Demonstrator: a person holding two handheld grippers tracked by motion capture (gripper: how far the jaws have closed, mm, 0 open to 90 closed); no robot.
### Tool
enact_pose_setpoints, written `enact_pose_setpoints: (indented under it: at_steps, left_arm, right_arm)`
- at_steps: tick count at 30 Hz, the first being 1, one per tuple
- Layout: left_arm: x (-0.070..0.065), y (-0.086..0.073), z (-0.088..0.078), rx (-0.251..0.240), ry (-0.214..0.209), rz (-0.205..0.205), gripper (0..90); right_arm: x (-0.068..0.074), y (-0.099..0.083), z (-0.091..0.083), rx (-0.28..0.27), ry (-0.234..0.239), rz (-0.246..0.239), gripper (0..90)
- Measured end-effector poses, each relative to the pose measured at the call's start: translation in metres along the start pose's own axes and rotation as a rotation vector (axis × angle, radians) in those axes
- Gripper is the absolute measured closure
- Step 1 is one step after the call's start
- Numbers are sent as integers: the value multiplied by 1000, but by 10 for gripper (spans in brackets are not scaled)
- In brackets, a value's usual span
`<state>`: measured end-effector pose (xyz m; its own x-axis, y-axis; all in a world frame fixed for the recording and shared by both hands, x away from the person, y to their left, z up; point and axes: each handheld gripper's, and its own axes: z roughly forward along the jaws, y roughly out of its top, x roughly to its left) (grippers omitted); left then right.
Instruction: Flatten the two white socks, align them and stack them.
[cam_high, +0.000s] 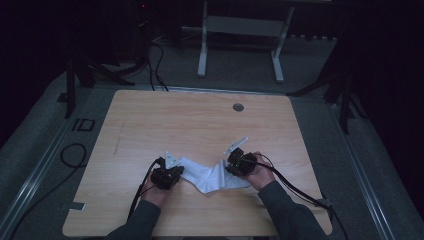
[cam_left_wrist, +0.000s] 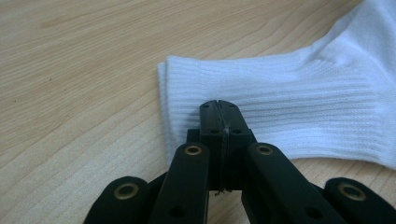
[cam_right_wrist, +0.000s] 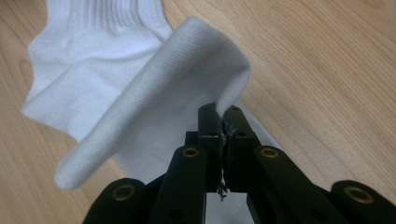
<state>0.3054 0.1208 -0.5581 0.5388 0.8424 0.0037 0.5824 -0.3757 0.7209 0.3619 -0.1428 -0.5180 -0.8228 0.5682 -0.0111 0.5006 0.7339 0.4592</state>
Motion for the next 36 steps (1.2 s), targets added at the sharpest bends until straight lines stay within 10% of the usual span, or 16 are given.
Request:
enact_pose_setpoints:
  at_steps: [36]
  left_arm:
    - [-1,0,0,-3,1,-14,899]
  right_arm:
    - [5,-16,-41,-50,-18,-23,874]
